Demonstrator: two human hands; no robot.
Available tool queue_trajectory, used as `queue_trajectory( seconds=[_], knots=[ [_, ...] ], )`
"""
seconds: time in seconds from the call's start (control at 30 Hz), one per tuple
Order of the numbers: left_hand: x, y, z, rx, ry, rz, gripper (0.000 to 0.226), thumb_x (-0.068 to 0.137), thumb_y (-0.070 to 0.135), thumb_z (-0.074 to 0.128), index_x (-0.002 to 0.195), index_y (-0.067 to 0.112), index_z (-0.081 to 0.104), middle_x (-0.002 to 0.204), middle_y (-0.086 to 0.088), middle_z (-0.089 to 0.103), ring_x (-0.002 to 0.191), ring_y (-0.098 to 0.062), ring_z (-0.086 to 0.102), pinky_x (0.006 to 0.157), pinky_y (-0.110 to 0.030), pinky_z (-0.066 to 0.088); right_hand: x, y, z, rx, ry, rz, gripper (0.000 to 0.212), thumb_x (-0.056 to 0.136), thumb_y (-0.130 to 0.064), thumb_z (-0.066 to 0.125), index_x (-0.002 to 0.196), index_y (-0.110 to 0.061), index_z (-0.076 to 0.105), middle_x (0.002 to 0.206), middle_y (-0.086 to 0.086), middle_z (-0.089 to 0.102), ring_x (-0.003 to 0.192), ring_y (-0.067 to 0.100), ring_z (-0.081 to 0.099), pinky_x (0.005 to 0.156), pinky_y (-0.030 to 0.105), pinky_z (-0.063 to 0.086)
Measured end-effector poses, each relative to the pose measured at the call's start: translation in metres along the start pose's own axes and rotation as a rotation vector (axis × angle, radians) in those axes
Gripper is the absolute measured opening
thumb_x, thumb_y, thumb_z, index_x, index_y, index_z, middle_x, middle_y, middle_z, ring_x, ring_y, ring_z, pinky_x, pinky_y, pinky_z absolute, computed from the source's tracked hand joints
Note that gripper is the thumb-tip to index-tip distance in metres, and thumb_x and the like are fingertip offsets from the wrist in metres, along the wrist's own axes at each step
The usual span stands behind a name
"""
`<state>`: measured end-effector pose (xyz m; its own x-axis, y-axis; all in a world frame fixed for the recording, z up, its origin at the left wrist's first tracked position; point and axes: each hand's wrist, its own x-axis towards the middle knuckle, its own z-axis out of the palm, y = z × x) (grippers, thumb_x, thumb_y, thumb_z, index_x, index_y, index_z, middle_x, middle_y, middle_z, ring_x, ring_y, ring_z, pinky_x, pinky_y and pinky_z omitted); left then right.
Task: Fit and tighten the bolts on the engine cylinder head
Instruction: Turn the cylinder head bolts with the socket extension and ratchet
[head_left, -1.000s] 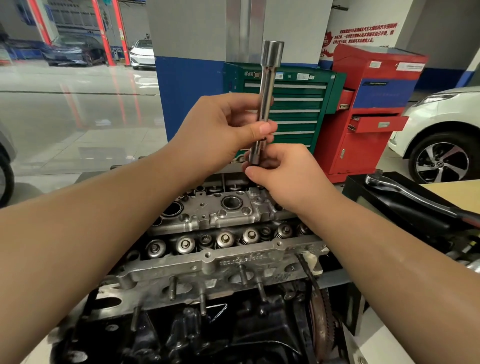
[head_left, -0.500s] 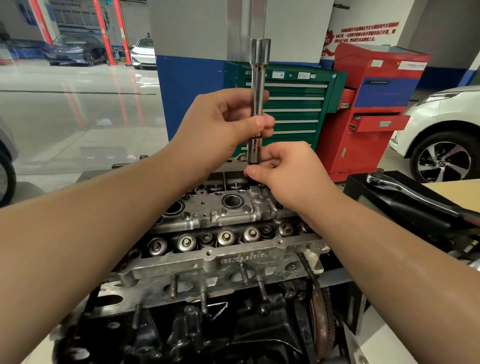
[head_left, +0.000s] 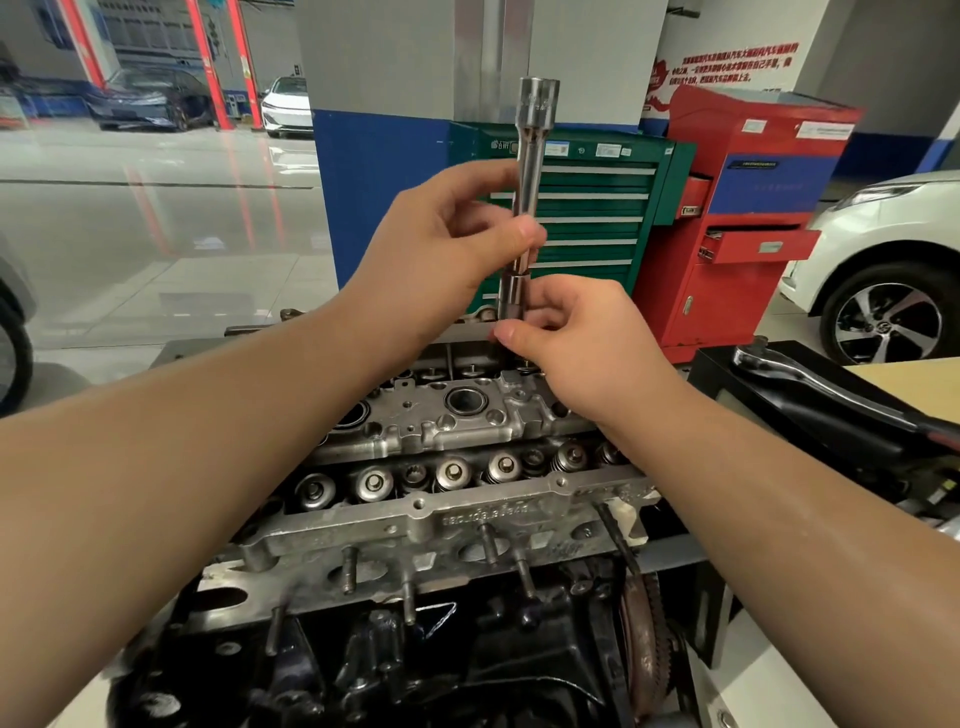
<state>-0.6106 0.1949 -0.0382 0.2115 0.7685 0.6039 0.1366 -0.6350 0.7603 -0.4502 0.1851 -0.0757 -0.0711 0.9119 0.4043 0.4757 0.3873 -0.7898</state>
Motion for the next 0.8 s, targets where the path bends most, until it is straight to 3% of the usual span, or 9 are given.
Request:
queue_trajectory(
  seconds=[0.13,0.23,0.37,0.47,0.57,0.63,0.73,0.8],
  knots=[
    [0.0011,0.0005,0.0001,0.113,0.041,-0.007,0.027,0.085,0.030,0.086,0.101,0.014,0.073,0.101,-0.012,0.074,0.097,-0.031,0.073,0.091,-0.049,0.060,0.0024,-0.0005,0.0013,-0.078,0.059,0.015,0.030,0.076,-0.037,0.088,0.082,-0.029,0.061,0.067,-0.010,0.061,0.061,0.007,0.058,0.062,0.029,0.046],
    [0.0019,0.0006,-0.0003,0.156,0.048,-0.013,0.019,0.089,0.027,0.083,0.099,0.013,0.075,0.097,-0.012,0.076,0.094,-0.030,0.073,0.090,-0.047,0.060,0.0002,-0.0020,0.0016,-0.017,0.033,0.002,0.026,0.078,-0.042,0.084,0.089,-0.026,0.067,0.077,-0.008,0.070,0.072,0.009,0.067,0.069,0.035,0.054],
    [-0.0005,0.0005,0.0001,0.071,0.007,-0.049,0.019,0.102,0.013,0.065,0.118,0.013,0.075,0.103,-0.004,0.079,0.101,-0.016,0.075,0.096,-0.039,0.061,-0.0016,-0.0011,-0.0006,0.065,-0.006,-0.036,0.007,0.091,-0.019,0.072,0.097,-0.021,0.076,0.087,-0.004,0.077,0.087,0.015,0.073,0.085,0.042,0.058],
    [-0.0015,0.0035,0.0005,0.051,-0.006,-0.031,0.026,0.100,0.022,0.069,0.126,0.018,0.069,0.112,0.000,0.077,0.105,-0.014,0.073,0.093,-0.035,0.061,-0.0004,0.0010,-0.0005,0.029,0.040,-0.029,0.011,0.086,-0.025,0.080,0.091,-0.029,0.072,0.080,-0.008,0.074,0.076,0.007,0.070,0.075,0.030,0.054],
    [0.0001,0.0042,0.0012,0.107,0.048,0.001,0.031,0.088,0.026,0.083,0.114,0.016,0.071,0.112,-0.012,0.073,0.100,-0.032,0.071,0.091,-0.044,0.061,0.0016,0.0019,0.0018,-0.003,0.089,0.000,0.029,0.075,-0.039,0.088,0.085,-0.029,0.064,0.073,-0.009,0.067,0.068,0.008,0.064,0.066,0.029,0.049],
    [0.0005,0.0026,0.0009,0.149,0.061,0.022,0.024,0.087,0.023,0.084,0.108,0.016,0.073,0.104,-0.011,0.074,0.096,-0.031,0.073,0.091,-0.046,0.060,0.0012,0.0005,0.0031,0.006,0.074,-0.004,0.029,0.076,-0.041,0.087,0.089,-0.027,0.065,0.075,-0.011,0.067,0.069,0.006,0.063,0.067,0.028,0.049],
    [-0.0001,0.0015,-0.0007,0.105,0.013,0.026,0.026,0.098,0.009,0.068,0.117,0.026,0.070,0.098,0.001,0.079,0.095,-0.016,0.077,0.092,-0.037,0.061,-0.0005,-0.0014,0.0022,0.100,0.027,-0.061,0.010,0.088,-0.024,0.078,0.092,-0.030,0.071,0.080,-0.018,0.074,0.078,-0.002,0.068,0.076,0.021,0.052],
    [0.0001,0.0024,-0.0016,-0.006,-0.019,-0.001,0.038,0.102,0.000,0.058,0.129,0.026,0.062,0.102,0.000,0.080,0.101,-0.017,0.077,0.095,-0.035,0.060,-0.0020,-0.0006,0.0003,0.083,0.002,-0.062,0.017,0.093,-0.013,0.071,0.097,-0.029,0.074,0.086,-0.014,0.077,0.085,0.001,0.072,0.083,0.027,0.056]
  ],
)
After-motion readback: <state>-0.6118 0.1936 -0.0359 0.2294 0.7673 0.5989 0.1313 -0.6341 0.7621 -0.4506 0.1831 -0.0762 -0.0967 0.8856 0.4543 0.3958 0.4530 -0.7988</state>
